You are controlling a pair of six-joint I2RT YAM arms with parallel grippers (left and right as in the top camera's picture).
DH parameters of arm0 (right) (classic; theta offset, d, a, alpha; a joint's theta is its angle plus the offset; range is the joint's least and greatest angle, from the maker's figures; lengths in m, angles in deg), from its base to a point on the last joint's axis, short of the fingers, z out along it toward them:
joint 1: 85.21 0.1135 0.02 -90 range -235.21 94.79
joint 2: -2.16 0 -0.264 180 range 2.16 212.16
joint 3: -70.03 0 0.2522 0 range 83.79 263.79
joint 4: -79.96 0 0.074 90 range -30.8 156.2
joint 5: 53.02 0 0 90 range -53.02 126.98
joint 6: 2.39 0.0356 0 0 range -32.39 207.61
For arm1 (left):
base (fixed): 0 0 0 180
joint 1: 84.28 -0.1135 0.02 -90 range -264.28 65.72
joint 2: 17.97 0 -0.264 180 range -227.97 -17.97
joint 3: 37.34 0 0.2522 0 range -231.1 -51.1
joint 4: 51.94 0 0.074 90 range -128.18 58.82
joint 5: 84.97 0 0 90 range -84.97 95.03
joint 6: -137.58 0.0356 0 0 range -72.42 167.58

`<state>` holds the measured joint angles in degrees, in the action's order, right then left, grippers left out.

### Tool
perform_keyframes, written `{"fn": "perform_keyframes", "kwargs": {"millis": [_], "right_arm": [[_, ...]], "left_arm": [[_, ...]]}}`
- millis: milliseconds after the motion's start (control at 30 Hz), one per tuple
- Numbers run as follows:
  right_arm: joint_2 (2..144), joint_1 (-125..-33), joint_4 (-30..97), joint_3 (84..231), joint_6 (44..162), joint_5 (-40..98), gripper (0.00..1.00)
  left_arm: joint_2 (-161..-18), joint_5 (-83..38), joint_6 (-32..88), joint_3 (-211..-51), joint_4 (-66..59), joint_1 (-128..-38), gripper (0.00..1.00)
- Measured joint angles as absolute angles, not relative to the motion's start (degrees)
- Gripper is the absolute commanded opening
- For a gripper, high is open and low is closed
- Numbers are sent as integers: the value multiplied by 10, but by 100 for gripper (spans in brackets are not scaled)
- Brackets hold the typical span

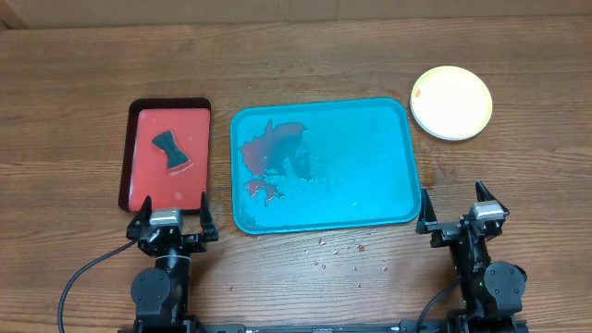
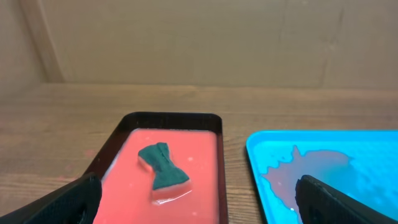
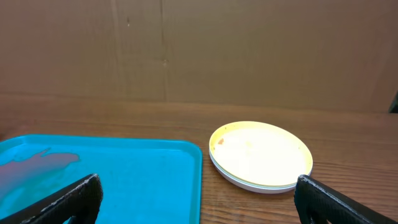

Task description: Clean dirty plates on tray and stack at the side

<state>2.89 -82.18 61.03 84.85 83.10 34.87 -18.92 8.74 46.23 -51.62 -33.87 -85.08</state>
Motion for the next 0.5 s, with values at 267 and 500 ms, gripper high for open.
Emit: {"fn": "perform_keyframes", "kwargs": {"millis": [267, 500], "right_arm": [[29, -822, 610, 848, 831, 349, 100], [29, -822, 610, 848, 831, 349, 100]], "left_arm": [[-189, 98, 448, -516, -339, -851, 100], [-189, 97, 450, -516, -339, -851, 100]]}}
